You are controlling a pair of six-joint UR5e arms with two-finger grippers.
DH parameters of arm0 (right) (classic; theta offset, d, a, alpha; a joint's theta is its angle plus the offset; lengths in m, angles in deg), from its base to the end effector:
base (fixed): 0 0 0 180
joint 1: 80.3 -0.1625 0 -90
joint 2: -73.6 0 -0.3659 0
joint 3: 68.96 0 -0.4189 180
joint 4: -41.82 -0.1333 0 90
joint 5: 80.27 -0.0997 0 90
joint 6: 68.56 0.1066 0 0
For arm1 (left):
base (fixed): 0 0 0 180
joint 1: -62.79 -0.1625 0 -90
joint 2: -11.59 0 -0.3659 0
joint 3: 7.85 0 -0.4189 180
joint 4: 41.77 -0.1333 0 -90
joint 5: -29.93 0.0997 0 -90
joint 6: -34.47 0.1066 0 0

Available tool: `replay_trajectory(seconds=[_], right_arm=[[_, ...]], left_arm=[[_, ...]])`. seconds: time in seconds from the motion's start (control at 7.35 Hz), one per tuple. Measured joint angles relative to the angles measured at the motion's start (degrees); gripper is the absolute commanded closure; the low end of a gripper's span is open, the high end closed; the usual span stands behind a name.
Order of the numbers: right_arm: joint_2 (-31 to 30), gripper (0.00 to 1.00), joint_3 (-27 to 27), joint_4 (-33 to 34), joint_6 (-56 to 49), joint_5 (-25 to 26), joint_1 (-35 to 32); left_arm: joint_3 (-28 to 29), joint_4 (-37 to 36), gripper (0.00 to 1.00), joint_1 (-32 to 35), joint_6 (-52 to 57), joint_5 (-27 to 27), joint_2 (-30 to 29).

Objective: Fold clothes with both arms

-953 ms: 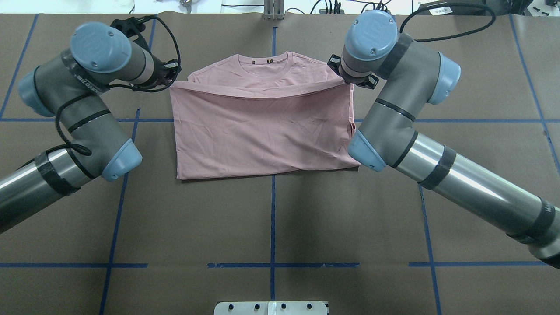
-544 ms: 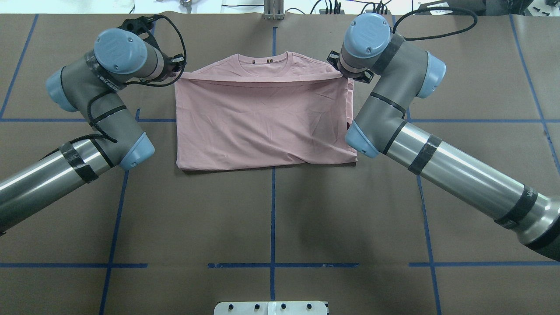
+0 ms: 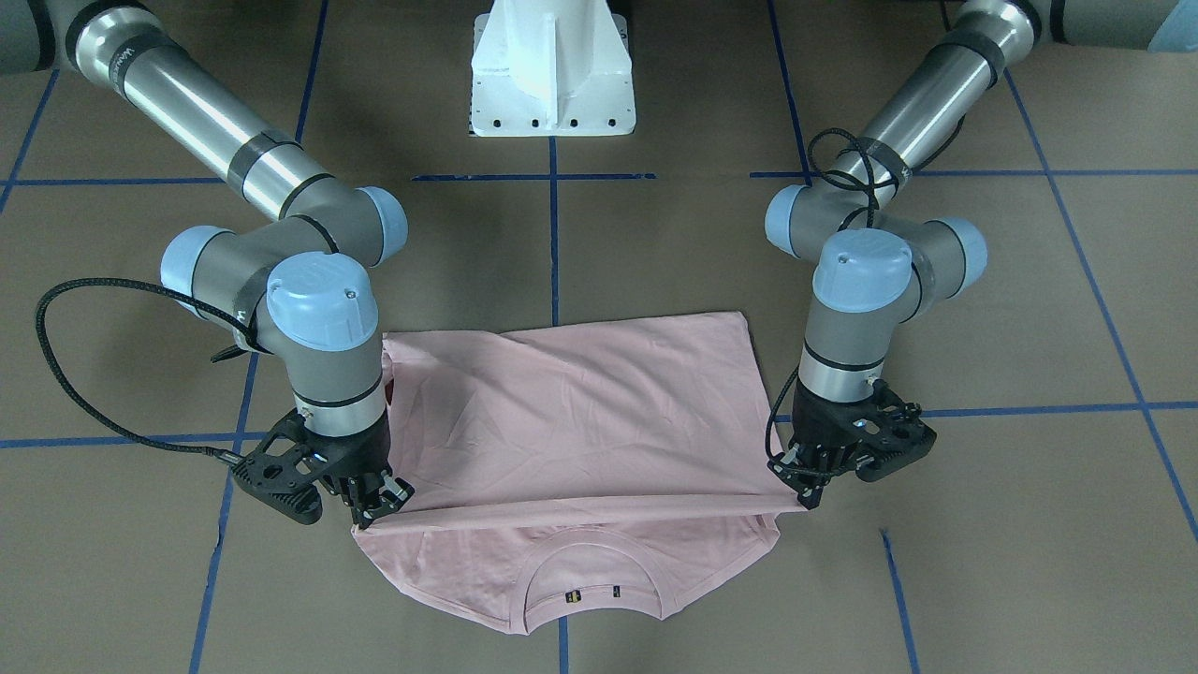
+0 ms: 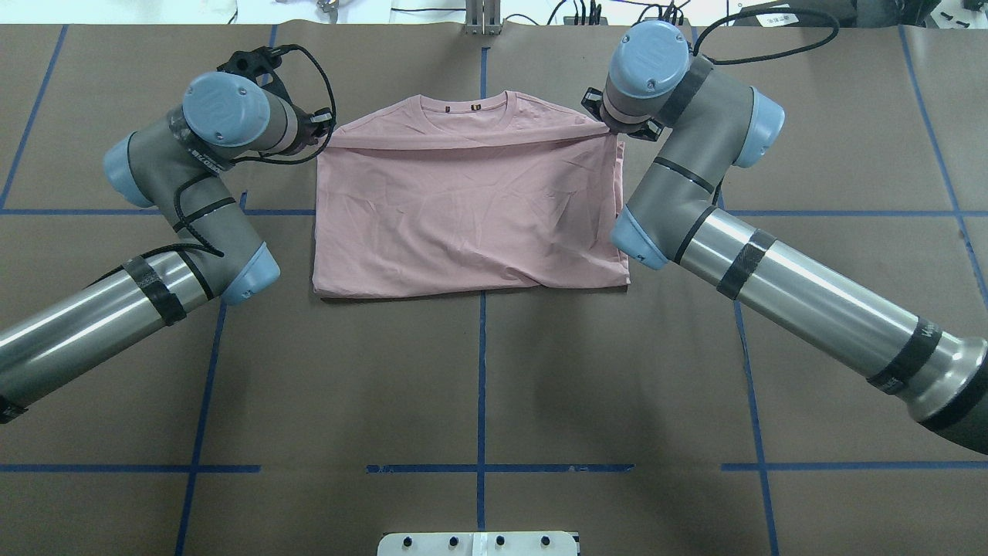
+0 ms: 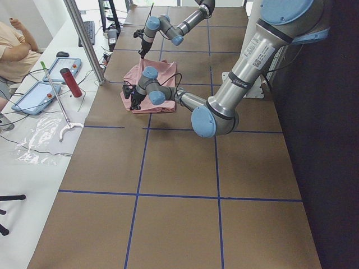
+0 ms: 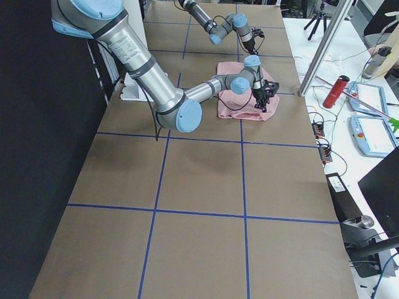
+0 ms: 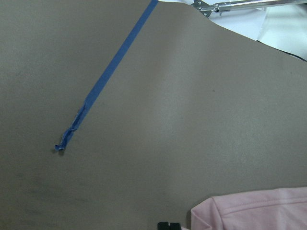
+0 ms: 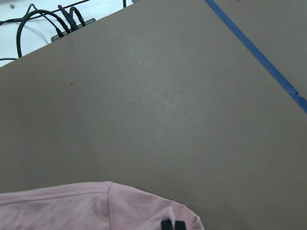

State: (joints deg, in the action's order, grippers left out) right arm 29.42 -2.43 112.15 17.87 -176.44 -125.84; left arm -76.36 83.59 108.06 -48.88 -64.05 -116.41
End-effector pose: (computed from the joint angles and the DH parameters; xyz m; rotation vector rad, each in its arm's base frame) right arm -0.4698 -0.6527 0.2702 0.2150 -0.7228 0.6588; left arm 0.4539 -0.6371 0.3190 0.3435 0.8556 -0.5951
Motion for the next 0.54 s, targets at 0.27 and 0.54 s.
replay_trajectory(seconds=[0.27,0.54], right_arm=[[0.5,0.64,-1.3,0.0,-0.5,0.0,-0.1],[0.7,0.00,-1.9,0.0,-0.6,0.2,0.6]], left_arm=[[0.1,1.6,0.94,0.0,0.0,-0.1,-0.3],[0.1,2.4,0.01,0.1,0.1,-0.1,-0.2]])
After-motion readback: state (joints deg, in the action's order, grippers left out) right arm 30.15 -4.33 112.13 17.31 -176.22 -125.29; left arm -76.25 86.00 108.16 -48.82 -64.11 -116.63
